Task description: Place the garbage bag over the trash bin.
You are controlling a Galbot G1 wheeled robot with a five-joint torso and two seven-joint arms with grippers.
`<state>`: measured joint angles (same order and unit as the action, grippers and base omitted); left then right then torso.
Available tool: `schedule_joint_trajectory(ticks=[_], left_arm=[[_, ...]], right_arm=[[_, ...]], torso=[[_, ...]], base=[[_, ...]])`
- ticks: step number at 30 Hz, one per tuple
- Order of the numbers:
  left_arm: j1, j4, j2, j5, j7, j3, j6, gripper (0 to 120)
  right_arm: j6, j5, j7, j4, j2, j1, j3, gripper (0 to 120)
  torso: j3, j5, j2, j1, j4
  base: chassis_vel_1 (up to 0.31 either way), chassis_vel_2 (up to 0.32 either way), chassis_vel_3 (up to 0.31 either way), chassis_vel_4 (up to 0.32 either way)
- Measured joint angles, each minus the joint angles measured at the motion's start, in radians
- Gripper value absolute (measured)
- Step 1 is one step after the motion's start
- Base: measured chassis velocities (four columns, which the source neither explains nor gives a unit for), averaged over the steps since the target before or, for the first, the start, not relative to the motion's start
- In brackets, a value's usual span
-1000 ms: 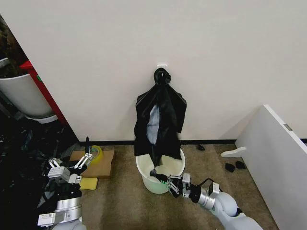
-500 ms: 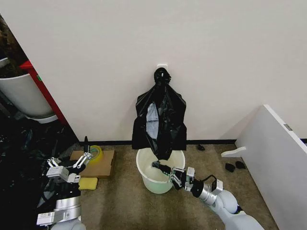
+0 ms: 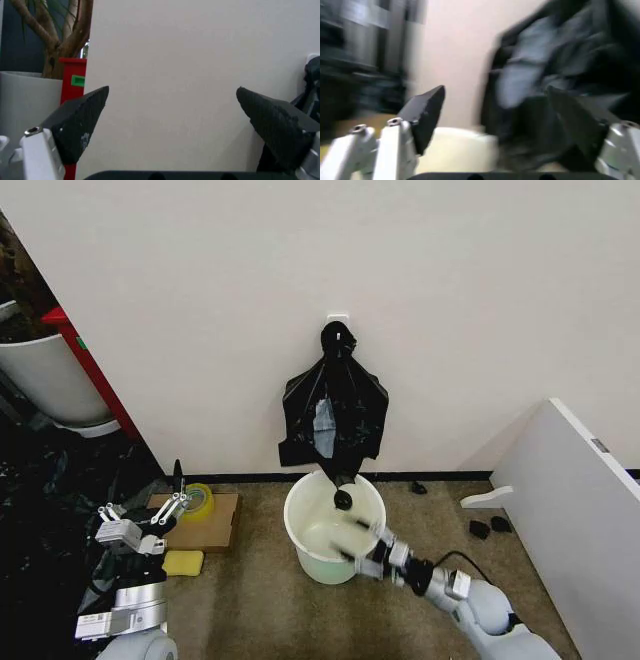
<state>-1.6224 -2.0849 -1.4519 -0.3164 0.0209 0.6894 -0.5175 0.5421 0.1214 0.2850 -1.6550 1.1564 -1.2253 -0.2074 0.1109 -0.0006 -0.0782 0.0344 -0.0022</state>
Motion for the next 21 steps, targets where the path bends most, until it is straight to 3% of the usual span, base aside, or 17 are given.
schedule_joint_trajectory(ticks=[1, 2, 4, 8, 10, 12, 21], left_arm=[[0.004, 0.006, -0.001, 0.000, -0.001, 0.000, 0.000, 100], [0.004, 0.006, -0.001, 0.000, -0.001, 0.000, 0.000, 100], [0.012, 0.019, -0.004, 0.001, -0.002, -0.002, 0.000, 100], [0.020, 0.033, -0.008, 0.002, -0.002, -0.003, 0.000, 100], [0.030, 0.048, -0.010, 0.002, -0.002, -0.002, 0.002, 100], [0.036, 0.059, -0.012, 0.003, -0.003, 0.000, 0.003, 100], [0.058, 0.082, -0.018, 0.003, -0.008, 0.003, 0.008, 100]], right_arm=[[-0.017, -0.099, -0.115, -0.006, 0.008, 0.017, 0.007, 83], [-0.017, -0.099, -0.115, -0.006, 0.008, 0.017, 0.007, 83], [-0.045, -0.282, -0.266, -0.007, 0.022, 0.048, 0.017, 93], [-0.105, -0.441, -0.381, -0.001, 0.034, 0.077, 0.052, 99], [-0.152, -0.596, -0.449, 0.025, 0.054, 0.118, 0.070, 100], [-0.154, -0.711, -0.460, 0.054, 0.070, 0.151, 0.068, 100], [-0.193, -0.952, -0.463, 0.153, 0.107, 0.219, 0.084, 100]], torso=[[0.000, 0.0001, 0.000, 0.000, 0.0000], [0.000, 0.0001, 0.000, 0.000, 0.0000], [0.000, -0.0005, 0.000, 0.000, -0.0003], [0.000, 0.0002, 0.000, 0.000, -0.0003], [0.000, 0.0000, 0.000, 0.000, -0.0003], [0.000, -0.0001, 0.000, 0.000, -0.0001], [0.000, 0.0000, 0.000, 0.000, -0.0003]], base=[[0.000, 0.000, 0.000, 0.000], [0.000, 0.000, 0.000, 0.000], [0.000, 0.000, 0.000, 0.000], [0.000, 0.000, 0.000, 0.000], [0.000, 0.000, 0.000, 0.000], [0.000, 0.000, 0.000, 0.000], [0.000, 0.000, 0.000, 0.000]])
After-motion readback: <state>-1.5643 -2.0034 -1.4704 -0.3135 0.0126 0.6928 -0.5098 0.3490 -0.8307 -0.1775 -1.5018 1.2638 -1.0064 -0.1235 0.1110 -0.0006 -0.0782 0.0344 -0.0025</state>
